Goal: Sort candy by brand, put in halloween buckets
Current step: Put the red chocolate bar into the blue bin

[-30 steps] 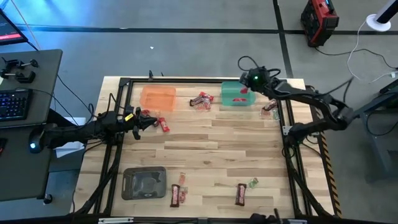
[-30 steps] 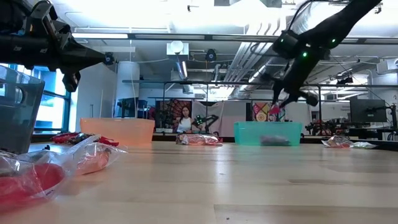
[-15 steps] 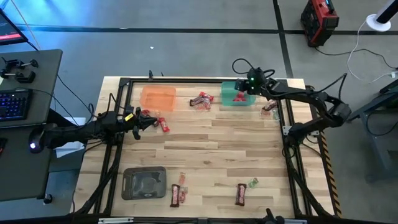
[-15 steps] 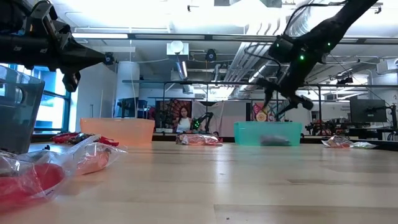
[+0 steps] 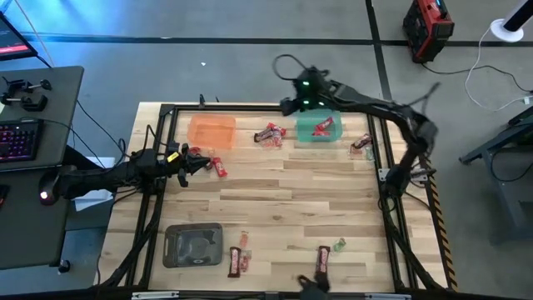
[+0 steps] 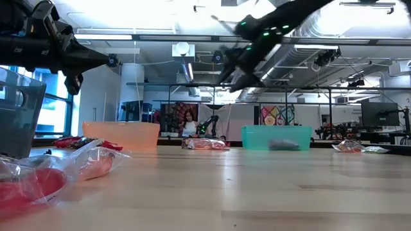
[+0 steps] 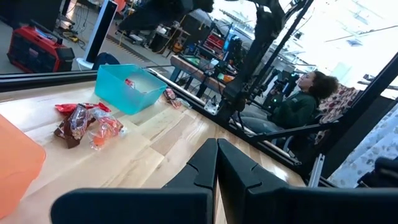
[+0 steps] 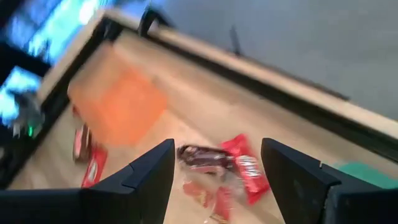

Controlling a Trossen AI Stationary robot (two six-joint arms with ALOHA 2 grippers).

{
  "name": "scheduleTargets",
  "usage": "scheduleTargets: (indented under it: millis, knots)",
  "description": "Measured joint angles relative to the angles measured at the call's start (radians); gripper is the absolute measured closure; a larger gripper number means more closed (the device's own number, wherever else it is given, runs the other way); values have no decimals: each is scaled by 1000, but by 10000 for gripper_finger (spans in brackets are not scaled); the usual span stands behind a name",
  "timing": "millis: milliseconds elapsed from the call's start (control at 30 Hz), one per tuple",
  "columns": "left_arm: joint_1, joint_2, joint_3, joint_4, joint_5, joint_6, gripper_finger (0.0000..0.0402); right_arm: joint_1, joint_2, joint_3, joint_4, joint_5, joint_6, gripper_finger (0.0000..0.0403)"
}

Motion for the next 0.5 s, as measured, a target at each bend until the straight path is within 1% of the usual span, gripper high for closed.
scheduleTargets:
  millis: [67, 267, 400, 500]
  knots:
    - [0, 0, 0, 0, 0, -1, 401, 4, 95, 112, -95, -34, -18, 171]
    - [0, 0, 0, 0, -2, -1, 401, 4, 343, 403, -324, -15, -21, 171]
    - [0, 0, 0, 0, -2, 0, 401, 4, 468, 533, -412, 57, -36, 171]
    - [0, 0, 0, 0, -2, -1, 401, 3, 534, 599, -478, 57, -36, 171]
